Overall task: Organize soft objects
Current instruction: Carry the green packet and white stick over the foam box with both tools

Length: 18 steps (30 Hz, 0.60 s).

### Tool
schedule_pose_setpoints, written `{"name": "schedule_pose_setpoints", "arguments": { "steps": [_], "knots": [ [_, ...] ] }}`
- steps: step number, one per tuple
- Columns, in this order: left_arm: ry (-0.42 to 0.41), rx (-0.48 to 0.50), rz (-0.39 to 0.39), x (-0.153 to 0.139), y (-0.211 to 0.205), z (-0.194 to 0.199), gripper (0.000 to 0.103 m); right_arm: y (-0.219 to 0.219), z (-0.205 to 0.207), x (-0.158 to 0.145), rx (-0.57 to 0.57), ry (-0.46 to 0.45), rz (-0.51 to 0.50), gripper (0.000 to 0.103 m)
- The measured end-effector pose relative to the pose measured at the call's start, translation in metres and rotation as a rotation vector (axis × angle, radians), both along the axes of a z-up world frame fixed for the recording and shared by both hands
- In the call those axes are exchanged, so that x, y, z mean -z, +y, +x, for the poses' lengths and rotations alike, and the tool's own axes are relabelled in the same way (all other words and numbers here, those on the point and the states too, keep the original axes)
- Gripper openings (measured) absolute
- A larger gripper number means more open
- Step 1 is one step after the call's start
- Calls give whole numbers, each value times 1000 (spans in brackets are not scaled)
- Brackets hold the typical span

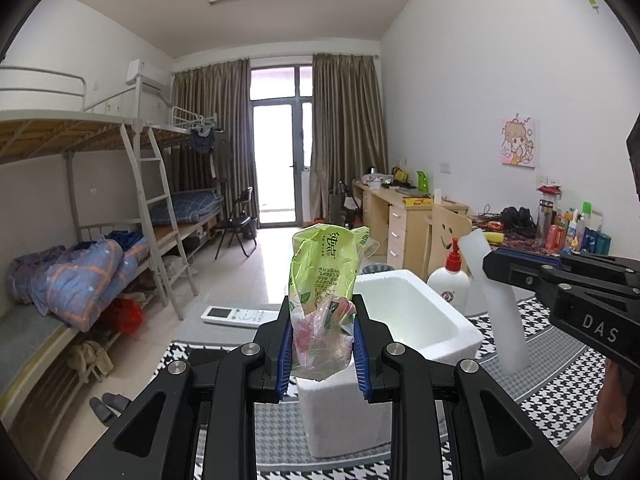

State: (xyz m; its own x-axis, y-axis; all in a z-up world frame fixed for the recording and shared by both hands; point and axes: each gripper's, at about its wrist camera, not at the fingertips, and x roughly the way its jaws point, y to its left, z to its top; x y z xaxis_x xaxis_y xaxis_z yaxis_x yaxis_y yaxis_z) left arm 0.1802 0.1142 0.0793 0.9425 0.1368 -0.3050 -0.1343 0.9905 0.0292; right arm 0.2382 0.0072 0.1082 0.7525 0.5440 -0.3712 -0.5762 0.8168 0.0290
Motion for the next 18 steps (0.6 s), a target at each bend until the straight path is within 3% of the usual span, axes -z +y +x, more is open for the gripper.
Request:
{"name": "schedule_pose_setpoints", "arguments": {
  "steps": [18],
  "knots": [
    [16,5,-21,6,21,37,27,28,38,6,0,20,-32,9]
  ]
}}
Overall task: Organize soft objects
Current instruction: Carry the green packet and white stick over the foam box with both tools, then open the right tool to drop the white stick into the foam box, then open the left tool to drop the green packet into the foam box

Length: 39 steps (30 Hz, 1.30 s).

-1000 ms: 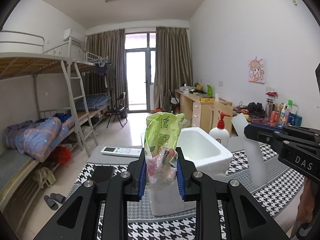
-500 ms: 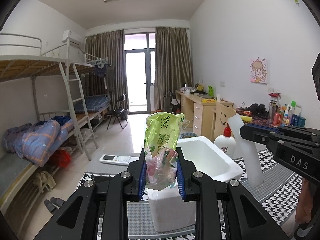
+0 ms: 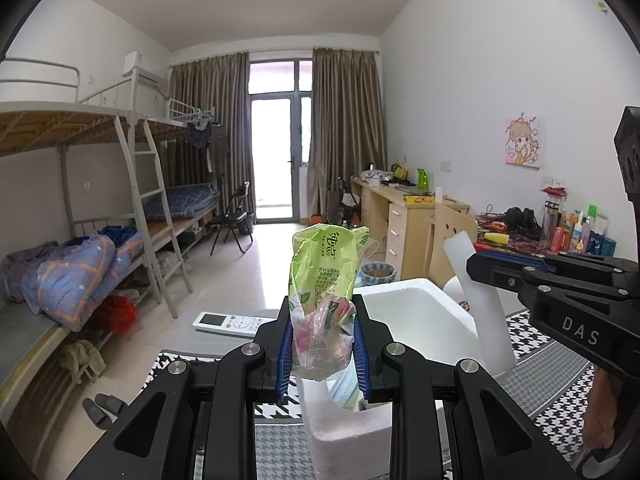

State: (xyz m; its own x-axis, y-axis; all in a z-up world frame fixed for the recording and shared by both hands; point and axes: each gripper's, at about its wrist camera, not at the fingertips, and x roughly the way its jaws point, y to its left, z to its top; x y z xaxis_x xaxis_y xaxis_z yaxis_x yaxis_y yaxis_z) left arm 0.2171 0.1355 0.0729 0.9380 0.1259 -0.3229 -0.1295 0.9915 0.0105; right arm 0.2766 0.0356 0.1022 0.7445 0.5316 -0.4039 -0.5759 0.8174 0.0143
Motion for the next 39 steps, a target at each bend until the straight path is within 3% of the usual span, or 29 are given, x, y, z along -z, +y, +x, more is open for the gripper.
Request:
{"name": "schedule_pose_setpoints", "arguments": {
  "steps": [19,21,23,25,26,39],
  "knots": [
    [-2,-32,-7,-1,2,-4,27,15,15,6,-5,21,-9,10],
    [-2,-35,-8,0,3,-5,27,17,17,8,5,23,-24,16],
    [-2,-39,-11,-1,3,-5,27,19,18,9,21,29,-49,36],
    [-4,-44,-12,-2,4,-5,27,15,14,8,28,14,-26,82],
    [-4,-46,-14,-1,5,-5,27,12,9,6,29,-12,-12,86],
    [6,-38,-16,0,1,-3,27,-1,-3,-1,20,-51,-23,88]
  ]
}}
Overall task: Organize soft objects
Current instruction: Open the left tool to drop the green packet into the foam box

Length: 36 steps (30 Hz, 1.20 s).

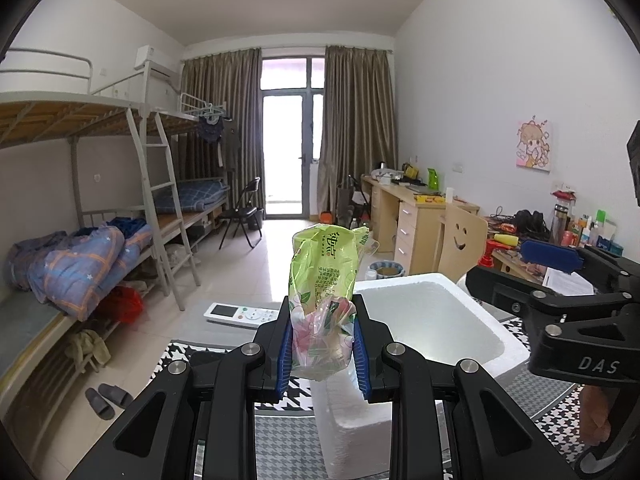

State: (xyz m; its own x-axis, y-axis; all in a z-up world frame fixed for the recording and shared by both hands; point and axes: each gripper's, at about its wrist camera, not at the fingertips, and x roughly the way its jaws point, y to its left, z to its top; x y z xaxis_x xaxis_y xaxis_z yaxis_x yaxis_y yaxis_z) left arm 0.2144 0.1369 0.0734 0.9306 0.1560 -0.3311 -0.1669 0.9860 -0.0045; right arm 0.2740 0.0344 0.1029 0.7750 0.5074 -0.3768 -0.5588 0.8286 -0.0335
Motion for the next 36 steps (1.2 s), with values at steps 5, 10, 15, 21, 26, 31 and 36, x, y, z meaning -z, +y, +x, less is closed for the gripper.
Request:
{"name": "schedule_pose_setpoints", "arguments": {
  "steps": [5,10,15,21,26,31,36],
  "knots": [
    [6,17,-5,0,-2,3,27,-8,-4,1,13,-8,0,88],
    [19,35,-11,3,-6,11,27,-25,-5,2,33,-12,19,88],
    [25,41,-5,3,-13,18,27,-39,-4,0,70,-7,35,88],
    [39,60,-9,6,-18,28,27,-57,-9,1,105,-7,43,88],
    [47,88,-9,6,-28,35,27,-76,-16,4,131,-3,61,88],
    [55,112,-10,7,-37,41,27,-93,-22,4,166,-7,72,88],
    [64,132,-10,9,-45,46,27,-101,-27,5,196,-14,72,89]
  ]
}}
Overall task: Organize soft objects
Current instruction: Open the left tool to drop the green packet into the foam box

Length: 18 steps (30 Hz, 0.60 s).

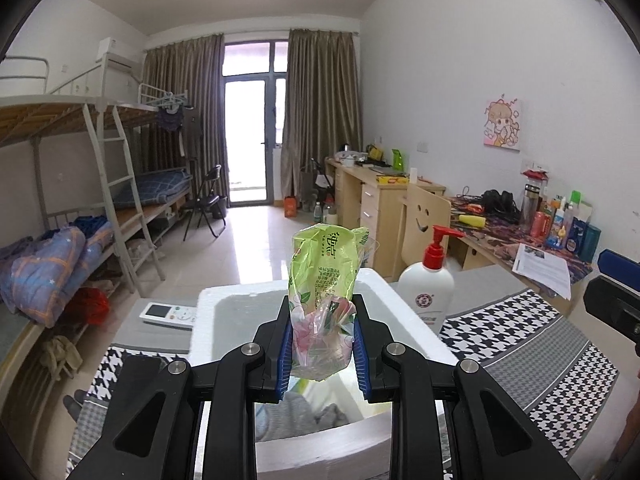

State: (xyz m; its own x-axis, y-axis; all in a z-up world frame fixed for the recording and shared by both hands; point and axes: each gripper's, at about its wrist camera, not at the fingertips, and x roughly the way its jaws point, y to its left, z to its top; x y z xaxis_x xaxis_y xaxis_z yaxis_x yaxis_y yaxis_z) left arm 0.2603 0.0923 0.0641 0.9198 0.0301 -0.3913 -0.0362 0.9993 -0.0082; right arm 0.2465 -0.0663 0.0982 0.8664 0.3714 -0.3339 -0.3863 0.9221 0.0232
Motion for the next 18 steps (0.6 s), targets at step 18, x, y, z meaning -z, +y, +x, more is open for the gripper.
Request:
{"name": "schedule_pose_setpoints", "arguments": {
  "steps": [18],
  "knots": [
    [12,-30,15,2,-5,13,37,-8,-6,3,30,-7,17,89]
  ]
}}
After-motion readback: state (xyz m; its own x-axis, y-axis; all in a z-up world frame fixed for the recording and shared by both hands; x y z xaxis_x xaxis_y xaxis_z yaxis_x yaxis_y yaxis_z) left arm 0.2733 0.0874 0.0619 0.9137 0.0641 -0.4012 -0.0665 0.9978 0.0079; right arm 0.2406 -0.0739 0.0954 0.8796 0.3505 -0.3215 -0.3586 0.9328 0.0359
